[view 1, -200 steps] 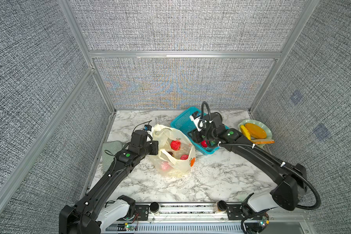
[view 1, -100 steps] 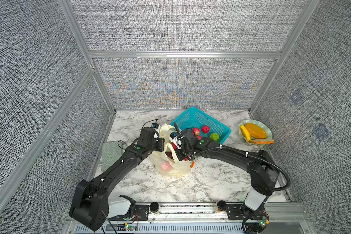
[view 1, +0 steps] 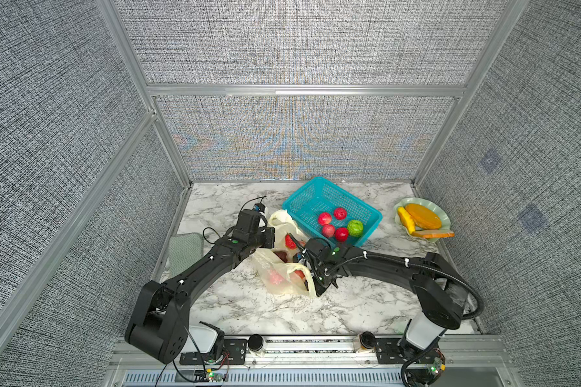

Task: Untie the knot of a plastic bag & take out the apple
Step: Adjust the plastic bag at the center of the board.

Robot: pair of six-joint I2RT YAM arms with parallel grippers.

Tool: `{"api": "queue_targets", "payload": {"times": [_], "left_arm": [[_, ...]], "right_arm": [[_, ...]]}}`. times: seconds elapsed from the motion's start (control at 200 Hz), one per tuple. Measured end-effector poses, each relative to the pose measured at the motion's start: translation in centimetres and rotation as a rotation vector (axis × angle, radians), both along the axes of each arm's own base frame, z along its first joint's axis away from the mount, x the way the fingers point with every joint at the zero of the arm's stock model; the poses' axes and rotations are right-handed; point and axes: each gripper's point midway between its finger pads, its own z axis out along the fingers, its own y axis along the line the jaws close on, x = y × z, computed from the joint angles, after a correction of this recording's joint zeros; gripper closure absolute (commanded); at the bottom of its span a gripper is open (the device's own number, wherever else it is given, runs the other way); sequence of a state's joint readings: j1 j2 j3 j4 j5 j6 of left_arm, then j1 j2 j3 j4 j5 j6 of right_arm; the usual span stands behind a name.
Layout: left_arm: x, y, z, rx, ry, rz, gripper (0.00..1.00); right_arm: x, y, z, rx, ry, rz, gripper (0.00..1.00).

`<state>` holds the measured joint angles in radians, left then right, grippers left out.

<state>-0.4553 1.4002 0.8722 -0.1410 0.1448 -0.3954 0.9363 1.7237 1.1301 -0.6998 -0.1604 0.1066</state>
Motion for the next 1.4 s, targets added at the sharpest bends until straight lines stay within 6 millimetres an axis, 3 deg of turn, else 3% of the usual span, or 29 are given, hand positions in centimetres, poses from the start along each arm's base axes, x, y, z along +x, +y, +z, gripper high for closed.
{"api": "queue_targets", "payload": {"times": [0.185, 0.37, 0.525, 0.695, 0.835, 0.986, 1.106, 1.261, 1.331, 1.401], "left_arm": [[0.8, 1.2, -1.5, 0.065, 0.061, 0.087, 1.0], [-0.7, 2.6, -3.4, 0.111, 0.126, 0.124, 1.0], [-1.3, 3.5, -3.0, 0.098, 0.122, 0.15, 1.0], [-2.4, 4.3, -3.7, 0.109, 0.149, 0.164, 1.0], [-3.1, 4.9, -4.4, 0.11, 0.173, 0.182, 1.0], [-3.4, 5.4, -4.7, 0.106, 0.184, 0.199, 1.0], [-3.4, 5.5, -4.5, 0.095, 0.179, 0.203, 1.0], [-3.1, 5.4, -3.8, 0.071, 0.159, 0.208, 1.0], [-3.0, 5.2, -3.2, 0.052, 0.151, 0.202, 1.0], [-2.7, 5.0, -2.3, 0.036, 0.127, 0.2, 1.0]], "right_arm": [[1.0, -1.9, -2.4, -0.137, -0.021, -0.034, 0.61], [5.9, -2.4, -2.9, -0.177, -0.148, -0.125, 0.61], [11.8, -1.4, -2.1, -0.151, -0.34, -0.174, 0.61], [17.9, 1.6, -1.0, -0.096, -0.555, -0.156, 0.61], [20.9, 3.5, 1.3, -0.035, -0.714, -0.123, 0.57], [20.5, 3.9, 5.5, 0.076, -0.822, -0.065, 0.42], [18.9, 4.0, 8.8, 0.191, -0.838, -0.002, 0.41], [16.7, 5.3, 12.3, 0.387, -0.769, 0.085, 0.55], [15.6, 6.7, 13.4, 0.476, -0.707, 0.115, 0.63], [14.5, 8.0, 14.1, 0.552, -0.641, 0.142, 0.65]]}}
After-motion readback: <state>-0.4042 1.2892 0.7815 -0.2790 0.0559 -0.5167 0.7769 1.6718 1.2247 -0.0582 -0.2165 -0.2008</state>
